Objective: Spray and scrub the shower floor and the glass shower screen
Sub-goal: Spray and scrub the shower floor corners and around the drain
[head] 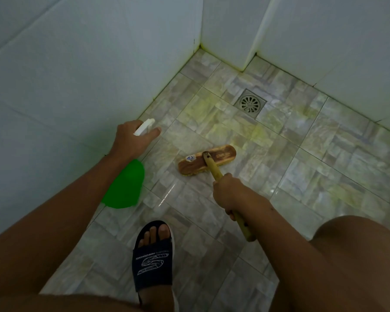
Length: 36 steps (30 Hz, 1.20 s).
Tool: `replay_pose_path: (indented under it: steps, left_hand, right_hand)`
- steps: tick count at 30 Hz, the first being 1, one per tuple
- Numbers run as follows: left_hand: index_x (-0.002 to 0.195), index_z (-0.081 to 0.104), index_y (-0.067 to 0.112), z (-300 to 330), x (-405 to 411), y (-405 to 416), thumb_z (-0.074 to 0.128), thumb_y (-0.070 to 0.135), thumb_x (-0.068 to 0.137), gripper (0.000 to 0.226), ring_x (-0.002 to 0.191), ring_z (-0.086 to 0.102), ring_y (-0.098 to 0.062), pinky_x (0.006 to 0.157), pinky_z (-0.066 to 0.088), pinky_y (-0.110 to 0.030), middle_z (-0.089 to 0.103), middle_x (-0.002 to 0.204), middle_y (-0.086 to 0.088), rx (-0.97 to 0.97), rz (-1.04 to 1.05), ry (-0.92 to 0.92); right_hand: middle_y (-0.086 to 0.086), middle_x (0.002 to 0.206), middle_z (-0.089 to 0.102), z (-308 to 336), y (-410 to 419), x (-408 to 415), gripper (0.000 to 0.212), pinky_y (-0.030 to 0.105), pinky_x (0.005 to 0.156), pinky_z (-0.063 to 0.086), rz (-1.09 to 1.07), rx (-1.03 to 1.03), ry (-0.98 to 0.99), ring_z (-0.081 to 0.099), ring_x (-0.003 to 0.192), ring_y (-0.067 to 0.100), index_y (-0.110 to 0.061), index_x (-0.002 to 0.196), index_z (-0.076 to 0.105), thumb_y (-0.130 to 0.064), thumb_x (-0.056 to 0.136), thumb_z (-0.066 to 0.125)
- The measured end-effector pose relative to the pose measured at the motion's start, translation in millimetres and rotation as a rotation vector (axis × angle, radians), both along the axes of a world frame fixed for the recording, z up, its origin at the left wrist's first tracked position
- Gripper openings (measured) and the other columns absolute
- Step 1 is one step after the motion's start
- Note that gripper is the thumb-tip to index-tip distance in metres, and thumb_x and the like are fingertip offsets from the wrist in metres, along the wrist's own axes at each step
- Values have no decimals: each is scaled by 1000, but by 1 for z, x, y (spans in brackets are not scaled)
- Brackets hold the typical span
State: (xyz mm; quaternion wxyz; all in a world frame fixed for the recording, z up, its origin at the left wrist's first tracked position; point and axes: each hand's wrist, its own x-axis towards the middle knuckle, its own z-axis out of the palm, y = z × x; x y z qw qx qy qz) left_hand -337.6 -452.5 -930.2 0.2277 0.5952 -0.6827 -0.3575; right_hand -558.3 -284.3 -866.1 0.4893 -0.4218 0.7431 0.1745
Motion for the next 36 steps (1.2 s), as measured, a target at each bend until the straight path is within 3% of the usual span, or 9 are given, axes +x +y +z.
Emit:
replay_pose_path:
  steps: [4,7,11,16,19,22,28,31,36]
  left_hand:
    - [60,61,2,2,2,4,76,55,82,60,51,49,-17,54,39,-32,53,54,-6,-56,46,-15]
    - [53,47,12,2,8,3,80,44,87,57,51,40,-16,54,31,-29,39,53,1,-79,95,-30]
    - [55,46,12,0,14,0,82,45,87,59,50,38,-15,52,30,-30,39,53,1,-97,91,-21]
    - [55,39,23,-1,8,3,81,42,86,56,49,36,-10,54,30,-28,36,53,7,-102,49,37]
    - [60,54,11,-4,10,3,77,50,84,51,53,43,-15,57,35,-28,46,56,1,-87,46,56]
    - [65,58,2,-5,8,3,76,54,82,57,56,46,-16,58,37,-30,49,58,-1,-91,65,41]
    - [55,54,8,0,12,-5,75,55,85,61,50,46,-19,55,35,-31,46,51,-4,-110,102,-14]
    - [53,56,7,0,11,-5,78,53,86,61,51,49,-22,55,36,-32,46,50,-7,-101,153,-48]
    - [57,59,4,0,6,-8,77,55,83,60,50,54,-23,57,41,-33,57,52,-8,-58,112,-18]
  right_hand:
    - [17,108,44,1,4,4,14,45,63,61,-182,11,-74,66,88,36,-3,101,39,-16,105,35]
    - [12,93,50,9,-15,3,27,39,53,55,-248,-5,-61,65,76,30,-1,116,43,-26,104,38]
    - [21,114,61,3,-103,-1,24,28,54,45,-203,-150,-95,61,89,33,5,115,52,-10,102,39]
    - [11,73,50,4,-200,-18,50,29,43,45,-250,-281,-116,44,57,20,-16,150,27,-10,100,35]
    - [19,83,56,-5,-170,-20,26,31,48,41,-111,-265,-10,53,59,27,-2,124,47,-6,100,36]
    - [22,122,55,-26,-95,-27,32,32,61,47,17,-233,119,62,97,33,2,127,50,-15,103,36]
    - [21,114,53,-18,-19,-34,36,45,88,49,-54,-198,148,56,108,39,0,127,42,-27,106,32]
    - [23,119,54,-19,-40,-30,37,40,77,51,-60,-213,171,59,103,40,0,127,42,-29,106,32]
    - [18,113,52,-31,-54,-28,27,31,36,44,-96,-140,180,61,71,33,-6,112,41,-32,106,35]
